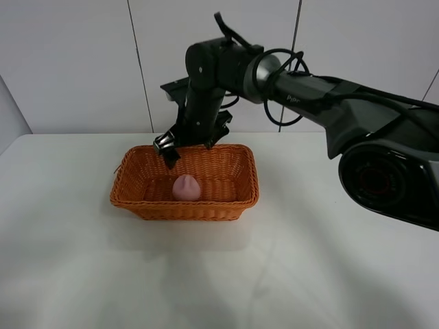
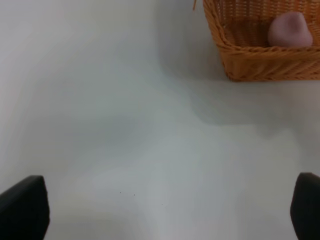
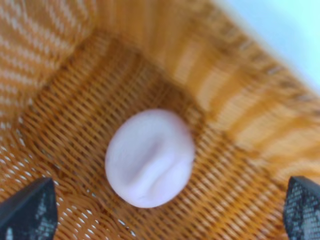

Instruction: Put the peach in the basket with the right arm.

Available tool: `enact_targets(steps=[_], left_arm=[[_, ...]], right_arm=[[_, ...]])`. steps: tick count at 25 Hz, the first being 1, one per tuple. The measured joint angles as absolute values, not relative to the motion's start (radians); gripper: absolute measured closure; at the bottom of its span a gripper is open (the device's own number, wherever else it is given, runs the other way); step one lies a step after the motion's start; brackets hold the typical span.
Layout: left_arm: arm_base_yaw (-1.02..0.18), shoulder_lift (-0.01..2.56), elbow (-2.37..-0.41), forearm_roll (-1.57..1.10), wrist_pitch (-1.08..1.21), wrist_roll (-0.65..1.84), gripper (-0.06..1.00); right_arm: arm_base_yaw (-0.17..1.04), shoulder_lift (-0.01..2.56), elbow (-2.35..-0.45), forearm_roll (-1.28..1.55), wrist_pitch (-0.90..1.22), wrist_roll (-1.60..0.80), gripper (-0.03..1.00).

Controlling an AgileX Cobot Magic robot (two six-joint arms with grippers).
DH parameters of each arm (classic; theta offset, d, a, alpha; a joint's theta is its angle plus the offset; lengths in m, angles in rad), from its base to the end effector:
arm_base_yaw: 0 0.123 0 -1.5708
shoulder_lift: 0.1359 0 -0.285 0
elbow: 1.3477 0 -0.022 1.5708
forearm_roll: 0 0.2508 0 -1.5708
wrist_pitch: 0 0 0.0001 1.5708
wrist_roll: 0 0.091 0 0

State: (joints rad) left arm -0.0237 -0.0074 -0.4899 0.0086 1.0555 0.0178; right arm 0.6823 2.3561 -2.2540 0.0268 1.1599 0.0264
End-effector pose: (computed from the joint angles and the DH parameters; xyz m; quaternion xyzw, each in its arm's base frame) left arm -0.0046 0.0008 0.2749 0.0175 0.8524 0.0028 0.5226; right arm 0.3968 0.3253 0.2297 -0.3131 0.9290 0.0805 0.1799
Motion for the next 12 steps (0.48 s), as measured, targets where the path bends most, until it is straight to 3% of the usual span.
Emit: enact_targets(steps=[5, 12], left_arm=[[-0.024, -0.007, -0.49, 0.009, 1.055, 0.018, -0.05], [-0.024, -0.007, -0.49, 0.009, 1.055, 0.018, -0.05]], right_arm=[[0.66, 2.345, -2.411, 0.01, 1.209, 0.042, 0.27], [0.617, 2.35, -2.422, 0.01, 1.216, 0.049, 0.27]])
